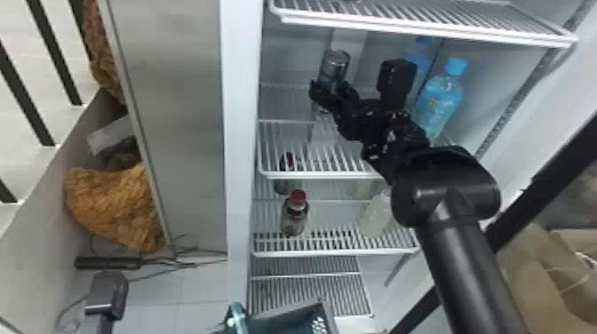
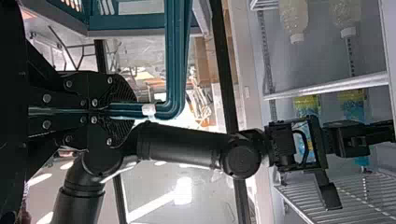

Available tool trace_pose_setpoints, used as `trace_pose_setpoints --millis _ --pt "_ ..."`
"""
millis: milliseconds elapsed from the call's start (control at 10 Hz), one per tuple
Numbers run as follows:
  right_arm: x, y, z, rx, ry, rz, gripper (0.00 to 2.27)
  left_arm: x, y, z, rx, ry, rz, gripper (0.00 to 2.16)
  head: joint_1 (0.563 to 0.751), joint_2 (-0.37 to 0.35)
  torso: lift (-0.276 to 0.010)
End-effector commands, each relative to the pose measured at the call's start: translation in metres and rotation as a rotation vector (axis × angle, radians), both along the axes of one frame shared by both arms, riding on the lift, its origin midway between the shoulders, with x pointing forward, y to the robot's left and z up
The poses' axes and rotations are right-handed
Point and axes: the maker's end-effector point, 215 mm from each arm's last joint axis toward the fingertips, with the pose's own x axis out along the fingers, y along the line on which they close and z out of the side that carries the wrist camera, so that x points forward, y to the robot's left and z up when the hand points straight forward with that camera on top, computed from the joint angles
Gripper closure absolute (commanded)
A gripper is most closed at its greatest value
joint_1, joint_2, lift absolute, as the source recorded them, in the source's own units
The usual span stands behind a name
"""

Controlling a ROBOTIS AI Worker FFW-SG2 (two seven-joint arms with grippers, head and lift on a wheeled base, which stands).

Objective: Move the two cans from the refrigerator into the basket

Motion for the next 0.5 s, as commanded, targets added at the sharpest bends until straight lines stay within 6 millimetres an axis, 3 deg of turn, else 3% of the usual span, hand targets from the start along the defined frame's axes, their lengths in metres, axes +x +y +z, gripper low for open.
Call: trace_pose_setpoints --millis 0,400 --pt "-0.014 -0.003 0.008 0.011 -0.011 0.0 1.23 -0.002 -0.001 0.0 0.0 0.004 -0.007 1.2 0.695 -0.189 -0.035" --pt "-0.052 0.006 0.01 0.05 -0.01 0.037 1.23 -0.002 -0.001 0.0 -0.005 0.006 -0.004 1.2 0.695 -0.195 -0.035"
